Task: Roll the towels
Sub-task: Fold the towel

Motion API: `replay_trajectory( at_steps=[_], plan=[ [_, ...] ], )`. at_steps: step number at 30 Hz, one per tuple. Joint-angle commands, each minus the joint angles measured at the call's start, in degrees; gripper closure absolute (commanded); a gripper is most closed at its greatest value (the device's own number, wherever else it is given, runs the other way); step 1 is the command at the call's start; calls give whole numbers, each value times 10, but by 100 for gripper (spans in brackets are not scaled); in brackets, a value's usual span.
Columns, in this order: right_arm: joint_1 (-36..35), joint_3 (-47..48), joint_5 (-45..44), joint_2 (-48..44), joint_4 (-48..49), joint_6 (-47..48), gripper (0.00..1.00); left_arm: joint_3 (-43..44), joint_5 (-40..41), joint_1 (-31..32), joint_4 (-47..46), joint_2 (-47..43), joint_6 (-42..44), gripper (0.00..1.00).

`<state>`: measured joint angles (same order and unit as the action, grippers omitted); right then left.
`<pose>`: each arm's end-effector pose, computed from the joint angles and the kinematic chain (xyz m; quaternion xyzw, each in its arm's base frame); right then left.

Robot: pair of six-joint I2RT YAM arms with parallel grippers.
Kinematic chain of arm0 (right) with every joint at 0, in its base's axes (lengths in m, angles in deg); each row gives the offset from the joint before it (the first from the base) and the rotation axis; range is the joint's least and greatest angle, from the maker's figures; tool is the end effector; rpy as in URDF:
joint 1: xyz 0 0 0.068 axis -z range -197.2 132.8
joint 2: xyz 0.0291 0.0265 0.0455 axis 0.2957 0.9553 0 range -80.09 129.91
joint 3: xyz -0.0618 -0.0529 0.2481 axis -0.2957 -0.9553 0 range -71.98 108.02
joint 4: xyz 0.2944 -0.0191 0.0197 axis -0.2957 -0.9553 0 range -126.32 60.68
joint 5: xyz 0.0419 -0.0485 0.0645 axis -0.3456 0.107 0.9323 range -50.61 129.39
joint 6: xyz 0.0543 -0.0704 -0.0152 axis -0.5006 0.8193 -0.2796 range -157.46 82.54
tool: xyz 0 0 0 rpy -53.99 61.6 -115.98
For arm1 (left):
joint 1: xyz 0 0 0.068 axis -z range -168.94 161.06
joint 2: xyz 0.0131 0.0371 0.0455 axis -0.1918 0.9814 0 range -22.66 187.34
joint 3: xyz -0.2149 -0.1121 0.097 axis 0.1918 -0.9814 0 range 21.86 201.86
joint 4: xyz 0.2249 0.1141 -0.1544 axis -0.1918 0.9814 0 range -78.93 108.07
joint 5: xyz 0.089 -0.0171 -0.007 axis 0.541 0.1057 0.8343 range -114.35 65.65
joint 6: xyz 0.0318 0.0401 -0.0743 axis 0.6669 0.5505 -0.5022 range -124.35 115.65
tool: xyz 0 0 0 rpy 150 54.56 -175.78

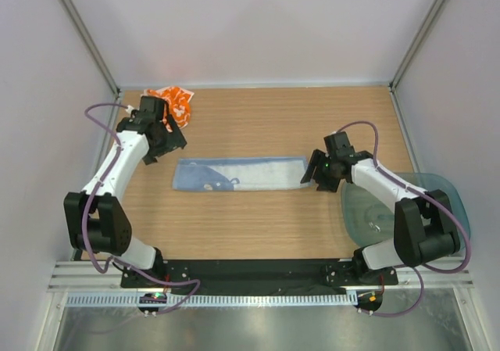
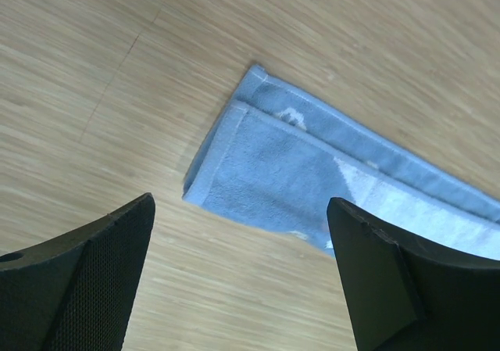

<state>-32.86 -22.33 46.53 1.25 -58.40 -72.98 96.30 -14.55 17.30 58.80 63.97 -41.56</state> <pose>0.3131 0.0981 0.1314 0.1511 0.9540 0.1631 0.2011 0.3689 -0.0264 0.2314 -0.2783 0.9214 -0.0190 0.2707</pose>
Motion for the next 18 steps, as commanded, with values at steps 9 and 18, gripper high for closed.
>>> replay_trajectory(
  at_steps=[9, 18],
  plan=[
    [-2, -127, -16, 0, 167, -143, 46, -46, -47, -4, 7, -42, 57, 9],
    [-2, -150, -45, 29, 228, -169, 51, -53, -57, -4, 0, -45, 50, 9]
  ],
)
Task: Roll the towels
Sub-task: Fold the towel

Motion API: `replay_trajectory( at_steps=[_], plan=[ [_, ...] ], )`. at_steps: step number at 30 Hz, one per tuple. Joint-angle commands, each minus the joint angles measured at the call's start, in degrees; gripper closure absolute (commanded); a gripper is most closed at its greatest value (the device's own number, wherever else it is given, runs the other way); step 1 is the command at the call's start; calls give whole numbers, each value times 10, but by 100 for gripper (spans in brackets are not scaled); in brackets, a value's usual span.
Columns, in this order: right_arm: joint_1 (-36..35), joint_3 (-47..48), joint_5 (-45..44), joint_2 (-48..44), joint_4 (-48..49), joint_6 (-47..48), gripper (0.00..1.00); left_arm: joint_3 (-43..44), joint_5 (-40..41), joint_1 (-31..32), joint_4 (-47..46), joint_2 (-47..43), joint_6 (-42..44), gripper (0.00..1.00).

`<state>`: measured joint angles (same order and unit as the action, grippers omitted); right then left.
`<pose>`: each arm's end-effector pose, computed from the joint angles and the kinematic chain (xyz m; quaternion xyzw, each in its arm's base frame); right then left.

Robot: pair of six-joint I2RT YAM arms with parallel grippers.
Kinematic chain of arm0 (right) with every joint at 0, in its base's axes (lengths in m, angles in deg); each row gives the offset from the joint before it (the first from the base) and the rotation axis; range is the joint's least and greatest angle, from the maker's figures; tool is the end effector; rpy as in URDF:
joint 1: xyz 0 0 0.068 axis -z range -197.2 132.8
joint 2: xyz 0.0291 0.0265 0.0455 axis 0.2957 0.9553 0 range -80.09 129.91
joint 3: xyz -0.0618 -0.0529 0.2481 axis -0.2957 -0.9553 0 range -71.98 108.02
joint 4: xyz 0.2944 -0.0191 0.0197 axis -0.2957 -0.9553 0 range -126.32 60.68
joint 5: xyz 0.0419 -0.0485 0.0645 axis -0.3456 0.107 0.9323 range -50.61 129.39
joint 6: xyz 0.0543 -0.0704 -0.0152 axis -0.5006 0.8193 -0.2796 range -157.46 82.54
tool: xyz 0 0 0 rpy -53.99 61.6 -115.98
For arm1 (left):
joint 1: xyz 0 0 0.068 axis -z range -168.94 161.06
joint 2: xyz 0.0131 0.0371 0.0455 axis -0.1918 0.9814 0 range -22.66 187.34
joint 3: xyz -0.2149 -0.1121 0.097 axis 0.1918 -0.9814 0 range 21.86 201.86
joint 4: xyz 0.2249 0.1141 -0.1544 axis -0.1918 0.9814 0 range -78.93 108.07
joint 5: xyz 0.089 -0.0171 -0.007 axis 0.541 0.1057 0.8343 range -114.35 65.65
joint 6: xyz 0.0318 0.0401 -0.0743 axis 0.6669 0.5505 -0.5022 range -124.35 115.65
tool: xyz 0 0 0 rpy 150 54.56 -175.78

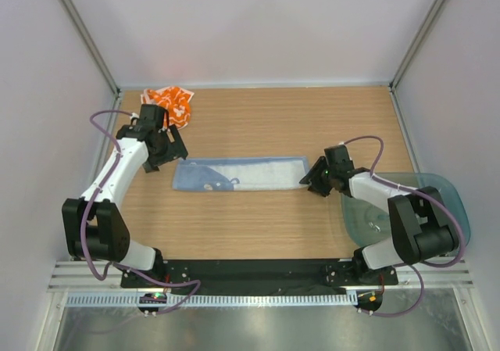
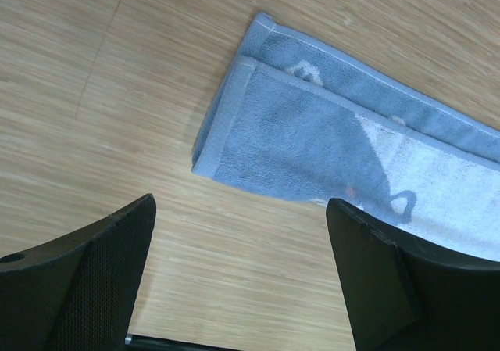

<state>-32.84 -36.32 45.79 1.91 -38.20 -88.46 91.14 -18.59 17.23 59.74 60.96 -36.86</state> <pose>0.2964 0.0922 0.0743 0.2735 0.9129 0.2084 0.2201 0.3481 -0.0294 0.2149 -0.2327 0.9429 -0.0310 0.2361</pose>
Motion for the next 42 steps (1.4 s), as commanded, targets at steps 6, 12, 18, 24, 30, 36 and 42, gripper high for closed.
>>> replay_trajectory(
  at_steps=[6, 12, 18, 24, 30, 36, 42],
  plan=[
    [1, -8, -52, 45, 33, -22, 60, -1, -16, -3, -9, -12, 3, 11],
    [1, -13, -61, 48, 45, -17, 75, -3, -15, -3, -9, -9, 3, 11],
    [5, 7, -116, 12, -24, 10, 90, -3, -8, 0, -7, -8, 4, 11],
    [10, 72, -183, -22, -132, 45, 99, -1, -4, 2, 4, -17, 16, 11],
    [2, 134, -212, -14, -183, 78, 99, -15, -9, 2, -1, -23, 16, 12],
    [-82, 237, -281, 12, -245, 118, 99, -15, -19, 2, -4, -25, 14, 12],
    [-177, 365, -321, 59, -285, 143, 99, -20, -26, 2, -8, -28, 9, 12]
  ],
)
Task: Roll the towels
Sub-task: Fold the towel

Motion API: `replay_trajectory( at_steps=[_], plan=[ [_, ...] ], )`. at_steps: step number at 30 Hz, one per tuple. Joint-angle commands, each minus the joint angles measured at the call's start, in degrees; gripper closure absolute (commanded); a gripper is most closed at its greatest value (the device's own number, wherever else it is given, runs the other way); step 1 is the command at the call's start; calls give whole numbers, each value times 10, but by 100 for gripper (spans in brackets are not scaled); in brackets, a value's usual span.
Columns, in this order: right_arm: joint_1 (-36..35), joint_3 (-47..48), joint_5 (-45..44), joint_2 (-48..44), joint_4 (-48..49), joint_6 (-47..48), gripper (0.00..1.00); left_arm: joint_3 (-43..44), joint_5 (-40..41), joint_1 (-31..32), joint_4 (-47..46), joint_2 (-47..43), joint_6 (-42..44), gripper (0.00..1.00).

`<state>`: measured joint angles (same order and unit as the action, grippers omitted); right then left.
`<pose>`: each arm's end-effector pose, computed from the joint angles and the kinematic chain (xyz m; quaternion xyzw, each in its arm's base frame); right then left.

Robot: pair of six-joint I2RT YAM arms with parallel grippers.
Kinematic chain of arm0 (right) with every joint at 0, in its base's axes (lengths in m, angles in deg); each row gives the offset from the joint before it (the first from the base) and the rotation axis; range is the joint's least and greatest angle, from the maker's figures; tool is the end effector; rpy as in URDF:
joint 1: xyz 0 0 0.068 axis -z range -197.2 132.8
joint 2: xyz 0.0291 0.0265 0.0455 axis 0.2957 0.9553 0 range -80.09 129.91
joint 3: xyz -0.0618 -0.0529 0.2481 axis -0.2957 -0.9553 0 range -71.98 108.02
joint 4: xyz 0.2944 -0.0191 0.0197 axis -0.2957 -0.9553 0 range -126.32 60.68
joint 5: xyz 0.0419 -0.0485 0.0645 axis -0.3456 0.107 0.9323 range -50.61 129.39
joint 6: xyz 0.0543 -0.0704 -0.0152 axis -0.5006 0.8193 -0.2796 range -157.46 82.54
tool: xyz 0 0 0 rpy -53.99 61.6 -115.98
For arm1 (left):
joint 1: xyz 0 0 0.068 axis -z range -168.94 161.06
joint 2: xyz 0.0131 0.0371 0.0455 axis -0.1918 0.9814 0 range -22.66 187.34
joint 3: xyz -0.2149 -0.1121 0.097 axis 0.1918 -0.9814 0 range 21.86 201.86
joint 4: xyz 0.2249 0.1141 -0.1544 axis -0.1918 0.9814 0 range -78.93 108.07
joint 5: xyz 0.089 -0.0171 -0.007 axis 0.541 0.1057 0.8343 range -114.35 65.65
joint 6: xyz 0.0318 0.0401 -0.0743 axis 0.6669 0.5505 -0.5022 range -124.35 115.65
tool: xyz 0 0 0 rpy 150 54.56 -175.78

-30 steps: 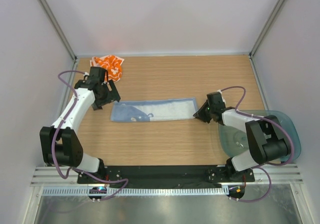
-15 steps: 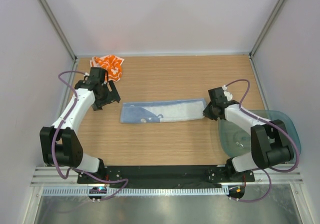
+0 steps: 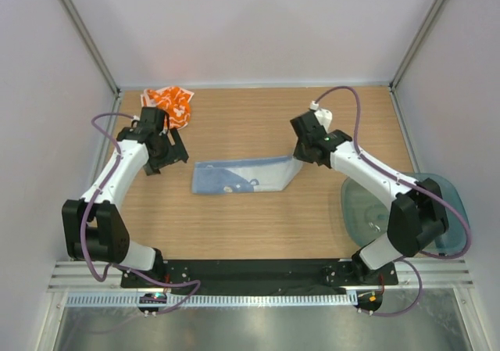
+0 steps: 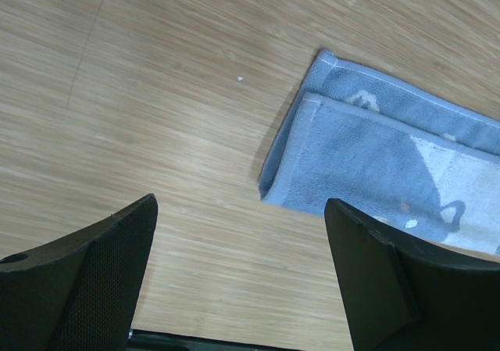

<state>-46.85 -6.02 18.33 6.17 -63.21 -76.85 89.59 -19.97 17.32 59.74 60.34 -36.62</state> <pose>0.3406 0.1605 0.2025 0.1354 0.9274 0.0280 0.3476 0.3428 -0.0313 0.2086 -0.2275 0.9466 -0.0391 0.2249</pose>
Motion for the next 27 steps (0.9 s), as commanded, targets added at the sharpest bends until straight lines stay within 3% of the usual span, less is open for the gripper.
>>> replay_trajectory(
  at_steps=[1, 11, 27],
  plan=[
    [-47, 75, -47, 21, -38, 31, 99, -4, -10, 2, -7, -23, 6, 12],
    [-174, 201, 5, 84, -6, 96, 99, -6, 2, 0, -5, -28, 5, 11],
    [-267, 331, 24, 208, -13, 114, 99, -19, -8, -53, -7, -41, -7, 9]
  ],
)
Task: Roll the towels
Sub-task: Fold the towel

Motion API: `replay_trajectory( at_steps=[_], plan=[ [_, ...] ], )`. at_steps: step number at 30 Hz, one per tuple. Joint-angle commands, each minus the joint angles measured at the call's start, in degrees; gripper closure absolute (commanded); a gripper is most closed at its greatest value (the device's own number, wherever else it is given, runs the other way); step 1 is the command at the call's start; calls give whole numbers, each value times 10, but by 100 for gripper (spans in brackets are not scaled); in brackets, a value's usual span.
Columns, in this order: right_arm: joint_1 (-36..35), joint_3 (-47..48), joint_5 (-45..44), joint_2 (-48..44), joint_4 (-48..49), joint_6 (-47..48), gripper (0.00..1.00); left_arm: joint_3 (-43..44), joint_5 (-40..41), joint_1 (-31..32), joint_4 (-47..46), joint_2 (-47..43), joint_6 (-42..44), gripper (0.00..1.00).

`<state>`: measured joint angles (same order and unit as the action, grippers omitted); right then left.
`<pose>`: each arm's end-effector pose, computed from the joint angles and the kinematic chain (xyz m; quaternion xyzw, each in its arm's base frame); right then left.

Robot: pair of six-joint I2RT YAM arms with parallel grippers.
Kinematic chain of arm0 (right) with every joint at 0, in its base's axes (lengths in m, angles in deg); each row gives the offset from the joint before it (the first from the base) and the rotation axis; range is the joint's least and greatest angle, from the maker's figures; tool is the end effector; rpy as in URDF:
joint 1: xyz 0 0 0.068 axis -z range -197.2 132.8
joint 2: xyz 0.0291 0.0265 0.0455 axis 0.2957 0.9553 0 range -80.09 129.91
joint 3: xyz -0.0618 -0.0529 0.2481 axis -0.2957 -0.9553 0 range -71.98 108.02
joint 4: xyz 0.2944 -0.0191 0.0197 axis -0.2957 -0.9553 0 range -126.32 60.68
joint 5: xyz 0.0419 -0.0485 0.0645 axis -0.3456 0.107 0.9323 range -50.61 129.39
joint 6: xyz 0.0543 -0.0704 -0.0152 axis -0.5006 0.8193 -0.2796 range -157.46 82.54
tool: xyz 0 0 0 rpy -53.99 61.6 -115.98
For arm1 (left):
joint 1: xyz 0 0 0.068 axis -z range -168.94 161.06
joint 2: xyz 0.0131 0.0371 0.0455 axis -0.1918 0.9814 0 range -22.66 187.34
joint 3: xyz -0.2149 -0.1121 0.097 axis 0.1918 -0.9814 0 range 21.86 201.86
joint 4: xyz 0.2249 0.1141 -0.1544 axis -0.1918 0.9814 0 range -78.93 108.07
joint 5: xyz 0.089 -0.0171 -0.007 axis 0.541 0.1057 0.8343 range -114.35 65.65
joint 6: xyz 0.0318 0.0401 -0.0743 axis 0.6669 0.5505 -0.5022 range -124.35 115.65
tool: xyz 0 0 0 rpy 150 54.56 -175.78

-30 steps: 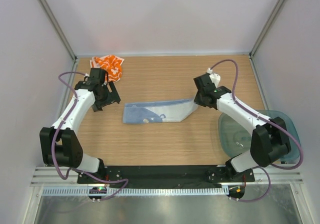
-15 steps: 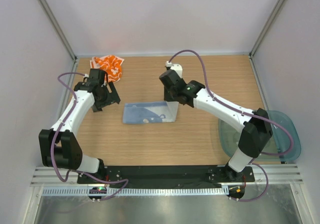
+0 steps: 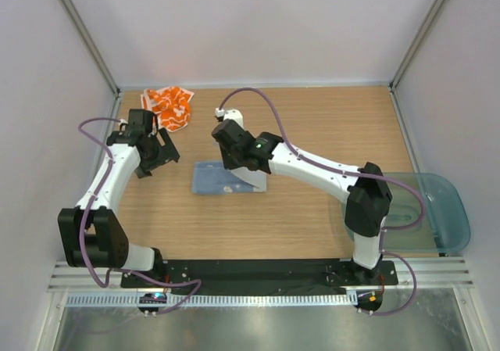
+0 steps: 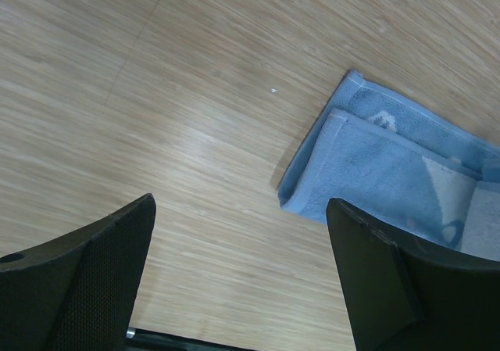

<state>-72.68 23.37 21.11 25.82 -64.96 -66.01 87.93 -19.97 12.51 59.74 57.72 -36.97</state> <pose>0.2932 0.3816 0.2545 -0.1557 0.9047 0.1370 0.3723 0.3353 -0.0022 0.2129 -0.2697 0.9335 -0.0328 0.2341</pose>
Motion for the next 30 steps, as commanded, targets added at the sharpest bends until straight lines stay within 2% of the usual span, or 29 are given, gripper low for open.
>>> replay_trajectory(
  at_steps=[1, 12, 22, 24, 25, 26, 30],
  plan=[
    [-10, 40, -3, 18, 5, 5, 99, -2, -7, -5, -8, -15, -3, 9],
    [-45, 67, 0, 90, 32, -4, 99, -3, -7, -10, -7, -15, -4, 9],
    [-60, 85, 33, 199, 70, -33, 98, -4, -2, -12, -4, -12, -5, 9],
    [-62, 87, 38, 214, 81, -35, 91, -5, -1, -12, -4, -13, -5, 9],
    [-62, 87, 40, 218, 85, -36, 80, -5, 0, -12, -4, -12, -5, 9],
    [-62, 86, 42, 221, 93, -38, 73, -6, 0, -12, -4, -12, -5, 9],
    [-61, 95, 54, 215, 98, -36, 54, -6, 2, -12, -4, -11, -5, 9]
  ],
)
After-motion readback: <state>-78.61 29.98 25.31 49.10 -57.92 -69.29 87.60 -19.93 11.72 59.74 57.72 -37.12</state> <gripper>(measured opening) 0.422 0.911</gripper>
